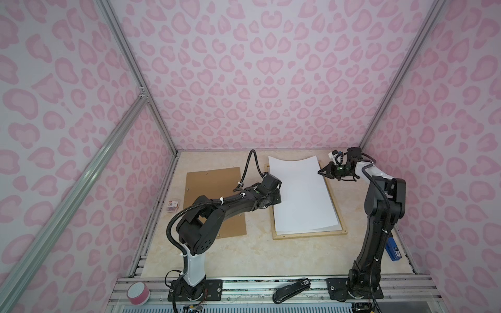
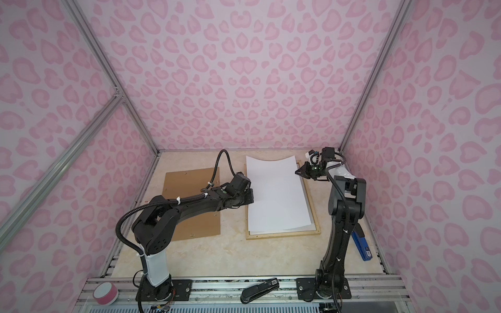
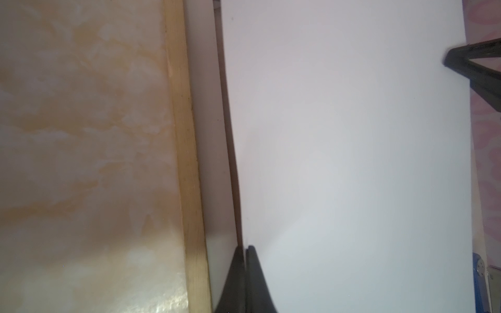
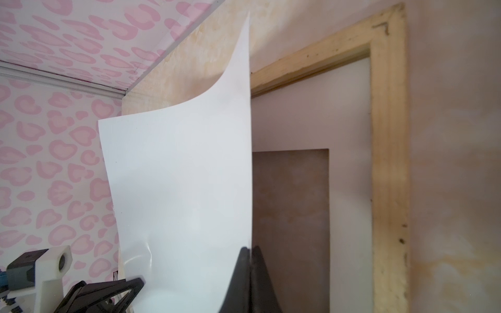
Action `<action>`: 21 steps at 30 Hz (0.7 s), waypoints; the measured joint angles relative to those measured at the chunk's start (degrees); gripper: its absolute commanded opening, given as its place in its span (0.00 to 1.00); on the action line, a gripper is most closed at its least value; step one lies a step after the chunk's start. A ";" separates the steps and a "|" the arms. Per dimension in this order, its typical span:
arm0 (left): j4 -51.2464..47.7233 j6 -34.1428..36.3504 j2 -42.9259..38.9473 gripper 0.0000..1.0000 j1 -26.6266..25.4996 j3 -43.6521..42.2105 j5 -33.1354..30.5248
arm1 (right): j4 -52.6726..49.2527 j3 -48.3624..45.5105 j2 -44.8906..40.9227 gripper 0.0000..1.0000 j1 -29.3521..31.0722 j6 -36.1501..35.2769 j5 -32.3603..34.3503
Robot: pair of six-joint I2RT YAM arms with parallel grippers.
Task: Put the photo into the frame
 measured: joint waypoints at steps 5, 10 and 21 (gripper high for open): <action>0.55 -0.94 0.57 0.04 -0.33 -0.02 0.20 | -0.44 0.72 0.68 0.00 -0.22 -0.20 0.17; 1.42 -1.84 1.51 0.04 -0.63 0.02 0.59 | -0.72 0.87 1.07 0.00 -0.52 -0.37 0.22; 1.40 -1.86 2.32 0.12 -0.72 0.90 1.33 | -0.76 0.85 1.09 0.00 -0.72 -0.98 0.39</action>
